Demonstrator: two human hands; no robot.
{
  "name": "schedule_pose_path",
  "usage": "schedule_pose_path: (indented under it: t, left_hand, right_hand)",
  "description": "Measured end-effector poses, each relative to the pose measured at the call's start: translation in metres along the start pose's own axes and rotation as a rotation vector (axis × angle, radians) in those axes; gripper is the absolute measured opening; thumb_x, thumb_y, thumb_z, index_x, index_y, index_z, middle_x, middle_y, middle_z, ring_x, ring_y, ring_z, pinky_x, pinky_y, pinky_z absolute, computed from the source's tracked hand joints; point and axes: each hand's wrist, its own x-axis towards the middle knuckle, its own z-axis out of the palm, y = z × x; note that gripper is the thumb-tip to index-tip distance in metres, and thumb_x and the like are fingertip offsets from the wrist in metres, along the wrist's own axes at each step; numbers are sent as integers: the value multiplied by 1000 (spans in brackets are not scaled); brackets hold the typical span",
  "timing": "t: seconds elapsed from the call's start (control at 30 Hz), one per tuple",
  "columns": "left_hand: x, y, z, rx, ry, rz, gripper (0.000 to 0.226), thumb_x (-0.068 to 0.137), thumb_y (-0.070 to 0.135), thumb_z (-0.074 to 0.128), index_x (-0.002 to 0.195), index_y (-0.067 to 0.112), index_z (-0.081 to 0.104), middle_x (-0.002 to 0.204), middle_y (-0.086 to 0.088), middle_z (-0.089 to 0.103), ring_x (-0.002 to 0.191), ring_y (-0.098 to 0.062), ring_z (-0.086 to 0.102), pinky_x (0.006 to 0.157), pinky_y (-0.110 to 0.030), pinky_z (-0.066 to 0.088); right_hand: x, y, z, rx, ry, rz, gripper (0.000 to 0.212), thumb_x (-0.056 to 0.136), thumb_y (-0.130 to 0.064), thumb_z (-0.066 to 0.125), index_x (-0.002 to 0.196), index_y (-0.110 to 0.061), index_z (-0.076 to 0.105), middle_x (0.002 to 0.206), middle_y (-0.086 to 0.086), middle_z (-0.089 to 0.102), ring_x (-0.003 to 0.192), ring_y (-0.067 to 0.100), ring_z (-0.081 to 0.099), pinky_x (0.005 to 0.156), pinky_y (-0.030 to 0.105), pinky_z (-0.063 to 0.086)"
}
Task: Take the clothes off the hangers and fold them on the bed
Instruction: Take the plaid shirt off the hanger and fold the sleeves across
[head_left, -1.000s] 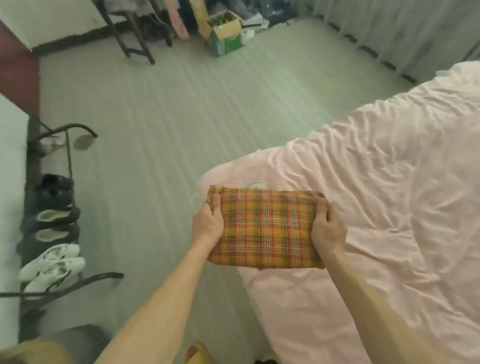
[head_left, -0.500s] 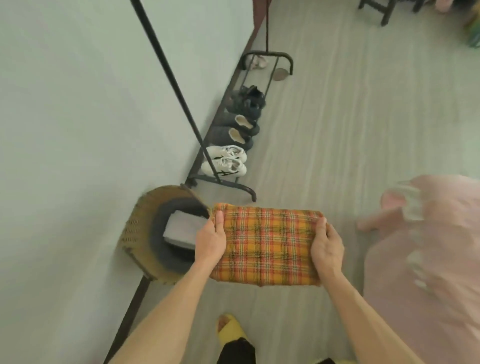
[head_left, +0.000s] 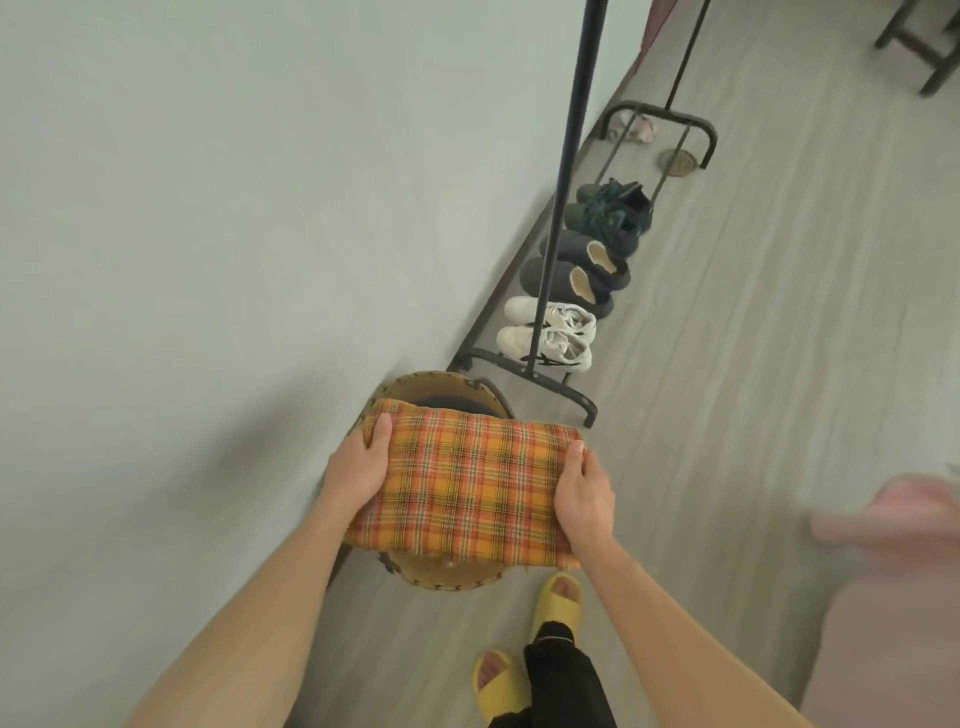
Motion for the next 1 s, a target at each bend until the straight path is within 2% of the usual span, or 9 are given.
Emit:
schedule_pose_path:
  t: [0.17,0.27,0.33,0.47,0.63,0.77,0.87,0.93,1.0]
  left_hand:
    - [42,5,-9,-221,-178,-128,45,101,57,40,126,25,60,117,3,68,109,-23,64,108,-45,43]
    - [75,-3,-7,-260,-280,-121,23,96,36,57,115,27,66,105,3,74,98,-19,70,102,-47,49]
    - [91,-8,-1,-217,-290,-97,23,95,31,58,117,31,64,108,6,72,100,-17,68,101,-45,50]
    - [136,-27,21,-38,-271,-56,17,102,28,52,118,31,53,114,11,60,111,-16,58,107,-40,44]
    - [207,-69,72,90,-317,-39,33,104,32,48,136,22,46,132,0,58,120,-22,57,105,-41,45]
    - [259,-106,111,167,-356,-65,40,106,28,44,143,16,37,137,-6,54,123,-28,55,103,-40,44]
    - [291,-130,133,214,-388,-73,40,105,27,45,142,15,37,136,-9,54,123,-31,54,100,-41,44]
    - [313,-148,151,221,-386,-87,44,104,29,47,144,16,35,138,-10,53,125,-32,54,102,-44,44]
    - [327,-160,166,211,-389,-83,52,103,31,50,150,20,29,142,-10,52,128,-33,53,103,-46,44]
  right_hand:
    - [37,-15,28,-51,-31,25,36,106,-51,20,107,-28,47,90,-13,52,83,9,51,86,32,40]
    - [65,-14,51,-54,-108,78,40,106,-52,25,128,-27,46,101,-8,53,95,14,50,93,37,42]
    - [79,-8,66,-34,-167,142,48,103,-55,36,140,-27,41,116,-5,55,102,18,53,100,43,45]
    - [105,23,112,-2,-194,266,56,97,-53,54,144,-28,38,132,-4,57,119,23,57,105,46,45]
    - [143,74,168,-29,-115,385,59,98,-50,53,148,-25,33,140,-1,53,128,28,54,108,51,44]
    - [180,109,211,-68,-78,453,57,103,-41,47,151,-21,25,148,3,46,135,31,47,111,50,39]
    - [207,135,237,-106,-48,445,45,105,-37,42,145,-20,31,138,7,53,120,28,56,105,47,47]
    - [224,152,251,-143,-9,423,33,106,-34,39,135,-20,37,117,4,58,93,19,59,87,38,50]
    - [236,167,259,-203,43,410,27,107,-31,38,131,-19,38,97,-2,53,74,11,52,74,33,45]
